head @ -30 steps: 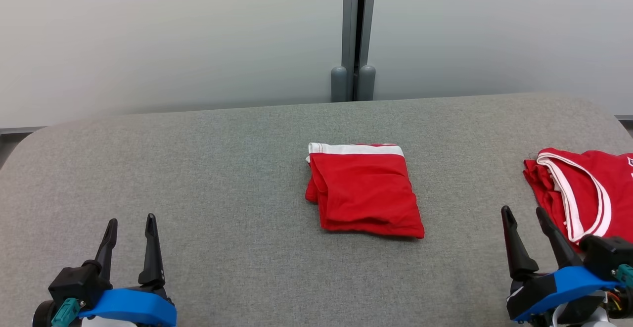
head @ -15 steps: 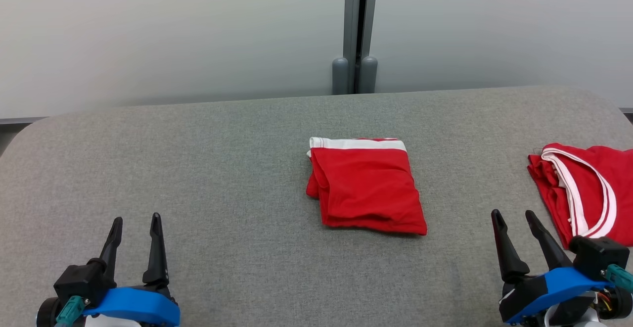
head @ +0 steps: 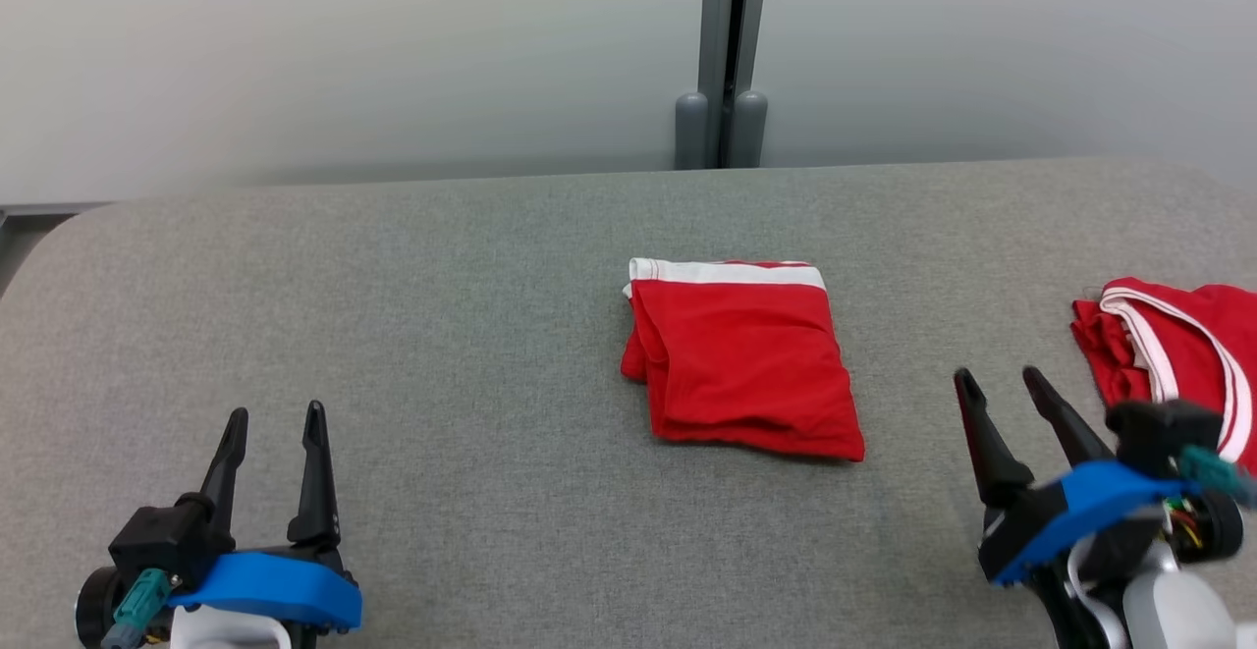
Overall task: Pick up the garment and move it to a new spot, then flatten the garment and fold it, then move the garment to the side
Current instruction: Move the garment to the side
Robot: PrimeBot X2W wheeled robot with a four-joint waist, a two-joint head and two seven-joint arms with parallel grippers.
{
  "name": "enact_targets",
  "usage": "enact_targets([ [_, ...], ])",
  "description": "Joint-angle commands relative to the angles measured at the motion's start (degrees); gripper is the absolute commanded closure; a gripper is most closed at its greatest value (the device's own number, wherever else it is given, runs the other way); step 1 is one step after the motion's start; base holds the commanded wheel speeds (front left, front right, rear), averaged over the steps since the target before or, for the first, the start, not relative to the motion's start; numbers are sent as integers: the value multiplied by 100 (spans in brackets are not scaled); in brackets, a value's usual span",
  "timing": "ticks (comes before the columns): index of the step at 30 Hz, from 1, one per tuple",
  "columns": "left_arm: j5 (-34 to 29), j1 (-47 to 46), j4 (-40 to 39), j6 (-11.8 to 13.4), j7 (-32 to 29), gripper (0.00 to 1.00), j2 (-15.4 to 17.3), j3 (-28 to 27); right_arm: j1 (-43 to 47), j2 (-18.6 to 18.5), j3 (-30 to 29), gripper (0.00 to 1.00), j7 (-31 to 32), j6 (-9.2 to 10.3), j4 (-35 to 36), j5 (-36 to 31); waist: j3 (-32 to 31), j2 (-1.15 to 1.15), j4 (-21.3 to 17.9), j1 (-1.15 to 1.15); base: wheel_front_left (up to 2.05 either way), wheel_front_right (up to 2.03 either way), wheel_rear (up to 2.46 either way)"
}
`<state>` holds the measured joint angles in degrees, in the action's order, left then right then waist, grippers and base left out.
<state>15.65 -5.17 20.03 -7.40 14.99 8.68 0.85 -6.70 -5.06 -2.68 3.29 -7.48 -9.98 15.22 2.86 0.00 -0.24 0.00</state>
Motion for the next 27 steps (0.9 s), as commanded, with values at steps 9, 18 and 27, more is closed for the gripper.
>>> enact_targets([
  [9,-24,-391,-207,-8,25,0,77,154,-1644,123,-111,0,2099,-1,-640,217,524,0,245,0,0,0,0],
  [18,18,-739,-323,-8,25,0,28,433,-2910,217,-762,0,2899,-2,-2438,35,970,0,688,0,0,0,0],
  [27,50,-820,-279,-8,25,0,-21,528,-3324,219,-764,0,2583,-1,-4052,-242,1103,0,916,0,0,0,0],
])
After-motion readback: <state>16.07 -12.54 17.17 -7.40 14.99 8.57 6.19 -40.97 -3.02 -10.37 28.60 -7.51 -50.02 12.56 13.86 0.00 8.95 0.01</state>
